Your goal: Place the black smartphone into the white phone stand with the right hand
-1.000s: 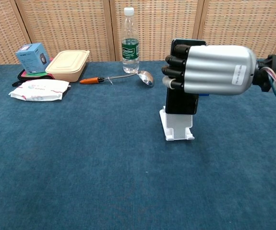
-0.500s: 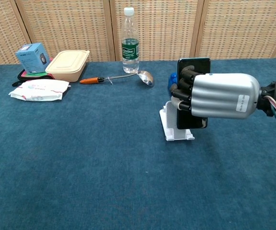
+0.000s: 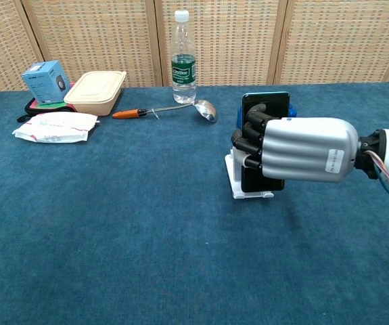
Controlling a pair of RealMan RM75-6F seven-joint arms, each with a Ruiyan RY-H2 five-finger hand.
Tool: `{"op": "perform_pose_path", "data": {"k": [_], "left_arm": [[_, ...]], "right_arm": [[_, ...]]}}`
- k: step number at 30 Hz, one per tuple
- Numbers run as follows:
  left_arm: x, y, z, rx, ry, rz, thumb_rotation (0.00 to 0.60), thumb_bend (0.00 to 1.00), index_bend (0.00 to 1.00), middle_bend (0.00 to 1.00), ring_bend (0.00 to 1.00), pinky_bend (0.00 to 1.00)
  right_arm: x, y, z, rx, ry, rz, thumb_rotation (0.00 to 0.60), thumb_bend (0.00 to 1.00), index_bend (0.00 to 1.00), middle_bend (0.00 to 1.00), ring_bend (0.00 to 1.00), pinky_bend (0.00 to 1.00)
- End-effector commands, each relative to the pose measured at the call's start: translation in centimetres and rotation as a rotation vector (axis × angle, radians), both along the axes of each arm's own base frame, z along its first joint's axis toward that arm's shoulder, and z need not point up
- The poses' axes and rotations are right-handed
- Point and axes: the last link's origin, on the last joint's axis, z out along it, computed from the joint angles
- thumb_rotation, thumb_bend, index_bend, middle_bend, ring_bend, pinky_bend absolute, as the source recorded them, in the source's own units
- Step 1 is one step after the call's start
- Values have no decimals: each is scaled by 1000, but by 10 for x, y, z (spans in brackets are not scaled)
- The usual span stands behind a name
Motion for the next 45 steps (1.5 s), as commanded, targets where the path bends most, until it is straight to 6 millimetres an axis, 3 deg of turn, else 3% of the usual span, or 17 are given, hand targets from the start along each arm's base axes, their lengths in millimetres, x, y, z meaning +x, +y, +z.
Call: {"op": "perform_pose_path", "data": {"k": [1, 7, 9, 12, 14, 15, 17, 19, 26, 31, 35, 36, 41, 43, 45], "left_arm": [[0, 0, 0, 0, -1, 1, 600, 0, 0, 0, 0, 0], [0, 0, 0, -2, -1, -1, 600, 0, 0, 0, 0, 0], [0, 0, 1, -1, -2, 2, 600, 0, 0, 0, 0, 0], [0, 1, 1, 1, -4, 2, 600, 0, 0, 0, 0, 0], [0, 1, 1, 1, -4, 2, 600, 0, 0, 0, 0, 0], [0, 1, 1, 0, -4, 2, 600, 0, 0, 0, 0, 0], [0, 1, 1, 0, -5, 4, 600, 0, 0, 0, 0, 0], [-1, 1, 2, 1, -5, 4, 600, 0, 0, 0, 0, 0], [-1, 0, 2, -1, -7, 2, 600, 0, 0, 0, 0, 0], [-1, 0, 3, 2, -11, 0, 600, 0, 0, 0, 0, 0], [0, -1, 4, 5, -16, -4, 600, 0, 0, 0, 0, 0], [0, -2, 5, 8, -18, -7, 600, 0, 0, 0, 0, 0], [0, -4, 7, 15, -24, -15, 600, 0, 0, 0, 0, 0], [1, -5, 9, 21, -28, -20, 600, 0, 0, 0, 0, 0], [1, -7, 11, 28, -35, -29, 600, 0, 0, 0, 0, 0]], "right_arm": [[1, 0, -1, 1, -4, -6, 600, 653, 561, 489, 431, 399], [3, 2, -5, 13, 0, -4, 600, 648, 560, 485, 429, 396], [4, 3, -7, 18, -4, -4, 600, 642, 514, 447, 409, 375], [2, 2, -8, 15, -13, -63, 600, 572, 241, 204, 237, 249], [3, 3, -8, 9, -23, -79, 600, 417, 42, 28, 61, 153], [3, 3, -8, 6, -31, -90, 600, 361, 14, 6, 27, 134], [5, 5, -7, 1, -46, -102, 600, 241, 0, 0, 0, 88], [7, 6, -6, -7, -61, -105, 600, 196, 0, 0, 0, 60], [12, 14, 5, -16, -122, -100, 600, 156, 0, 0, 0, 3], [10, 18, 35, -42, -210, -112, 600, 156, 0, 0, 0, 0], [-3, 23, 73, -80, -328, -175, 600, 156, 0, 0, 0, 0], [-15, 27, 94, -101, -402, -228, 600, 156, 0, 0, 0, 0], [-45, 40, 133, -127, -569, -389, 600, 147, 0, 0, 0, 0], [-63, 51, 150, -115, -707, -522, 600, 86, 0, 0, 0, 0], [-91, 70, 167, -81, -977, -723, 600, 18, 0, 0, 0, 0]]}}
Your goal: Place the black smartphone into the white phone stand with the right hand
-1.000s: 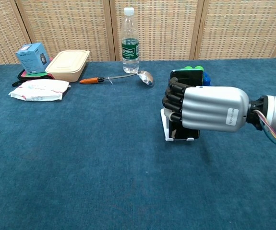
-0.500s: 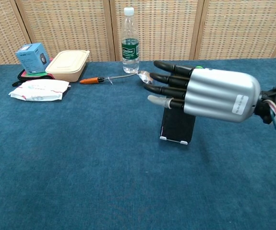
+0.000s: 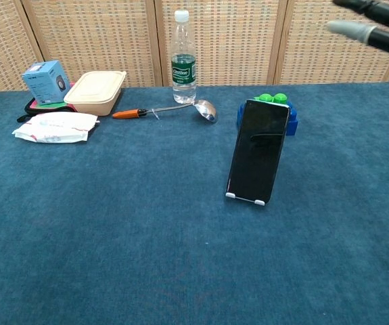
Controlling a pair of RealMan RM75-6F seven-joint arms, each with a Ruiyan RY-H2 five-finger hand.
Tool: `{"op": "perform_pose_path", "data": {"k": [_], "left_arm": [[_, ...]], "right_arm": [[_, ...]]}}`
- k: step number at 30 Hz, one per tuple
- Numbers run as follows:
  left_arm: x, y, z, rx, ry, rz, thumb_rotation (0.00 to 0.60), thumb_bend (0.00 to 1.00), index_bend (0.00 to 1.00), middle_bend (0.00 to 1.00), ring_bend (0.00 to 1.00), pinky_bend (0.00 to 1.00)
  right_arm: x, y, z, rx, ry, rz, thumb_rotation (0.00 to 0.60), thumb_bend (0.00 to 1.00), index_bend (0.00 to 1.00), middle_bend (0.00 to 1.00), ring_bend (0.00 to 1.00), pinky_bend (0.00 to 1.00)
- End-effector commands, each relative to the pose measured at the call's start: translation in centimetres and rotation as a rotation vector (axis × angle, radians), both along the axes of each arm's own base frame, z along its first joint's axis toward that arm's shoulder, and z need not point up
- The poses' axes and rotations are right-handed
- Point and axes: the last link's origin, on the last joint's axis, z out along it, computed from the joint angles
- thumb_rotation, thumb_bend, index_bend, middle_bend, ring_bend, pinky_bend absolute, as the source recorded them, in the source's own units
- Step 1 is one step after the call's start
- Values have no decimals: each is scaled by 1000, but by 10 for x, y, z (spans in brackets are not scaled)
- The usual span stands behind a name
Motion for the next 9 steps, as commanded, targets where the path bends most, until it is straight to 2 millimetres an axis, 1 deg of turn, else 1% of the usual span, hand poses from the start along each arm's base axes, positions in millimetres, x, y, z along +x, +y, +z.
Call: {"op": "perform_pose_path", "data": {"k": [1, 4, 7, 9], "left_arm": [[0, -3, 2, 6, -8, -11, 600, 0, 0, 0, 0, 0], [0, -5, 4, 10, -14, -19, 600, 0, 0, 0, 0, 0], [0, -7, 5, 16, -14, -27, 600, 0, 0, 0, 0, 0], [0, -8, 6, 23, -12, -33, 600, 0, 0, 0, 0, 0]], "right_arm": [[-52, 36, 42, 38, -485, -322, 600, 1, 0, 0, 0, 0], [-72, 53, 44, 121, -679, -453, 600, 0, 0, 0, 0, 0], [-88, 69, 47, 171, -759, -538, 600, 0, 0, 0, 0, 0], [-94, 78, 47, 195, -798, -583, 600, 0, 0, 0, 0, 0]]}}
